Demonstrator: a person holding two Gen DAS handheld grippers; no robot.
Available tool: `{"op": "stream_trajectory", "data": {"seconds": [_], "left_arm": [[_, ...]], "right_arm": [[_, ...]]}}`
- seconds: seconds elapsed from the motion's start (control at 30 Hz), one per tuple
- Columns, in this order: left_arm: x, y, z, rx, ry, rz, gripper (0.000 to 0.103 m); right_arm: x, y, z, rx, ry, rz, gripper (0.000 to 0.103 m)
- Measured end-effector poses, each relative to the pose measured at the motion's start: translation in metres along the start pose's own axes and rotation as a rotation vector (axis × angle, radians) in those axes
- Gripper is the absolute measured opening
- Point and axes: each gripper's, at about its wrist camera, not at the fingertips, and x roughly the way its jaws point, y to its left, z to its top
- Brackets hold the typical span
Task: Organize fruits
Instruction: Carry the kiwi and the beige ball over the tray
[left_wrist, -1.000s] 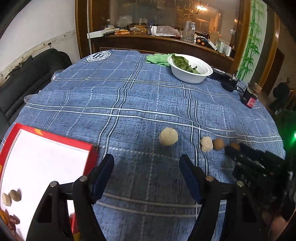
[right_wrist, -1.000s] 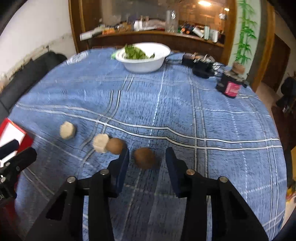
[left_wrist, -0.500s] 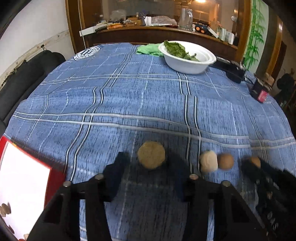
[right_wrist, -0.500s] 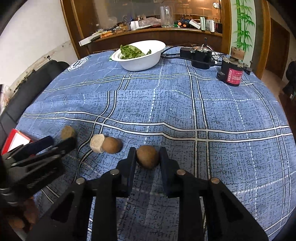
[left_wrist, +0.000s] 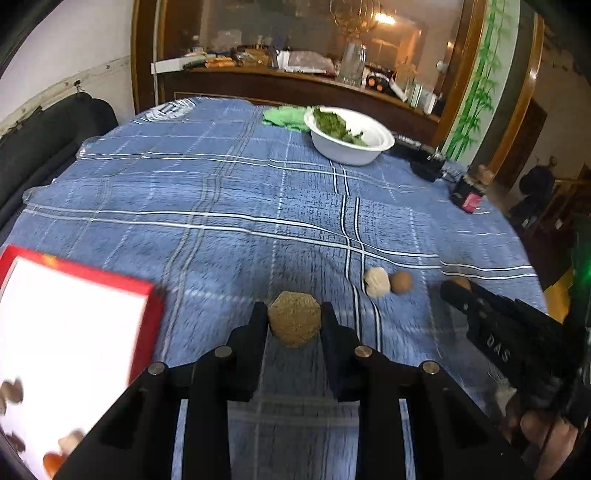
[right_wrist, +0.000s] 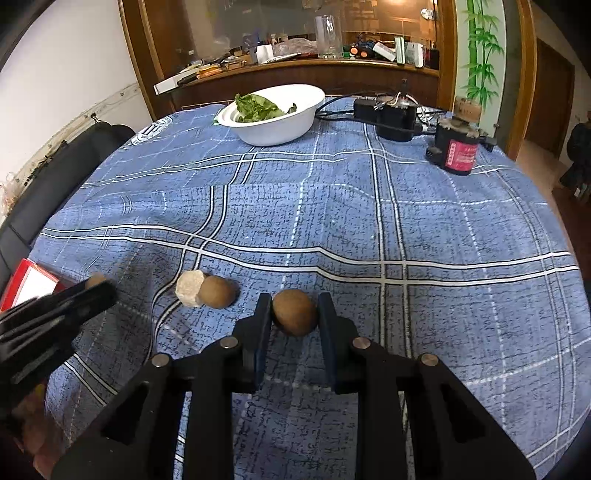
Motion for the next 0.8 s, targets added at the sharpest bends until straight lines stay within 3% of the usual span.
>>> {"op": "stream_trajectory", "data": {"seconds": [0.23, 0.57, 0.8], "left_arm": [[-0.038, 0.007, -0.028, 0.0, -0.017, -0.042, 0.027], [-0.084, 0.017, -0.056, 0.02, -0.065, -0.102, 0.027], [-0.101, 0.024, -0.075, 0.032, -0.056, -0.076, 0.027]], "right_arm": [[-0.047, 0.013, -0.011, -0.028, -0.05, -0.014, 0.026], [-0.126, 0.031, -0.061, -0.047, -0.133, -0.033, 0.026], [-0.154, 0.05, -0.091, -0.042, -0.15, 0.004, 0.026]]}}
